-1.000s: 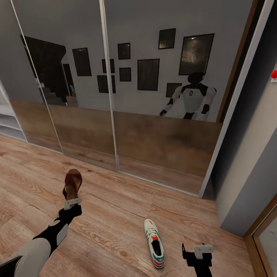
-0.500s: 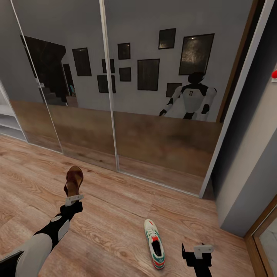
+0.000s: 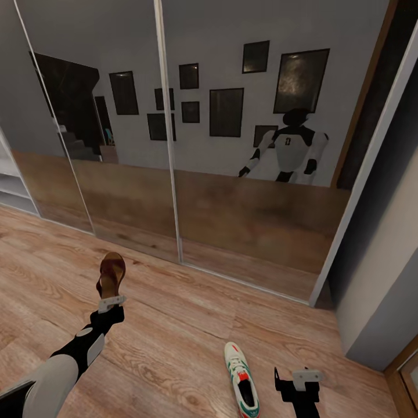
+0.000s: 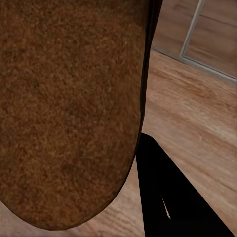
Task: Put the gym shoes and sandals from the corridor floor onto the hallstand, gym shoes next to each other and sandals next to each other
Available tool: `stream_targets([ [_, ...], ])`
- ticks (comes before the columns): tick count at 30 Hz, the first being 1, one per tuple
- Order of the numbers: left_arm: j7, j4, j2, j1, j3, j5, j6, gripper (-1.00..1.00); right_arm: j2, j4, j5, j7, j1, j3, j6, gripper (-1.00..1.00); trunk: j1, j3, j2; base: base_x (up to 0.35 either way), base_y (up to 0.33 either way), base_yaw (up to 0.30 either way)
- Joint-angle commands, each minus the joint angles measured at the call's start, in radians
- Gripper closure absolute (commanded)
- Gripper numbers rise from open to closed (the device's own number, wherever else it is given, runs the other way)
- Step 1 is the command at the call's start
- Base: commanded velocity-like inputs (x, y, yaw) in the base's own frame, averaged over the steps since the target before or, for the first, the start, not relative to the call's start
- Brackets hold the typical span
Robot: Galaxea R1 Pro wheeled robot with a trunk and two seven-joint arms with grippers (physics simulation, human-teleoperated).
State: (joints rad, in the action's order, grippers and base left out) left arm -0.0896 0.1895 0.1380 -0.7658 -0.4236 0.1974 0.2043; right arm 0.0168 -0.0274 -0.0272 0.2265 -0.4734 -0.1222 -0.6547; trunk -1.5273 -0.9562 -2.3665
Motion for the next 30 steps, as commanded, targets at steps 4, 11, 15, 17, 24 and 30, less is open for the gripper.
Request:
stream_targets([
  [4, -0.005, -0.001, 0.0, 0.003, -0.009, 0.012, 0.005, 1.0, 0.0, 0.001, -0.003, 0.01, -0.001, -0.008, 0.0, -1.0, 0.0, -0.001, 0.0, 0.016, 0.008, 0.0],
  [11, -0.004, -0.001, -0.001, 0.004, -0.012, 0.011, 0.005, 1.0, 0.0, 0.001, -0.002, 0.01, -0.001, -0.008, 0.0, -1.0, 0.0, -0.001, 0.0, 0.09, 0.051, 0.0],
  [15, -0.005, -0.001, 0.0, 0.005, -0.01, 0.011, 0.007, 1.0, 0.0, 0.001, -0.002, 0.01, -0.001, -0.008, 0.0, -1.0, 0.0, -0.001, 0.0, 0.044, 0.03, 0.0],
  [17, -0.005, 0.0, -0.001, 0.005, -0.011, 0.011, 0.008, 1.0, 0.0, 0.001, -0.002, 0.01, -0.001, -0.008, 0.0, -1.0, 0.0, -0.001, 0.0, 0.014, 0.009, 0.0],
  [24, -0.009, 0.029, -0.001, 0.005, -0.012, 0.01, 0.008, 1.0, 0.0, 0.001, -0.002, 0.01, -0.001, -0.008, 0.0, -1.0, 0.0, -0.001, 0.0, 0.004, 0.003, 0.0],
  [30, -0.017, 0.063, -0.002, 0.005, -0.013, 0.01, 0.002, 1.0, 0.0, 0.0, -0.001, 0.011, -0.001, -0.006, 0.0, -1.0, -0.011, -0.011, -0.021, 0.0, 0.0, 0.0],
])
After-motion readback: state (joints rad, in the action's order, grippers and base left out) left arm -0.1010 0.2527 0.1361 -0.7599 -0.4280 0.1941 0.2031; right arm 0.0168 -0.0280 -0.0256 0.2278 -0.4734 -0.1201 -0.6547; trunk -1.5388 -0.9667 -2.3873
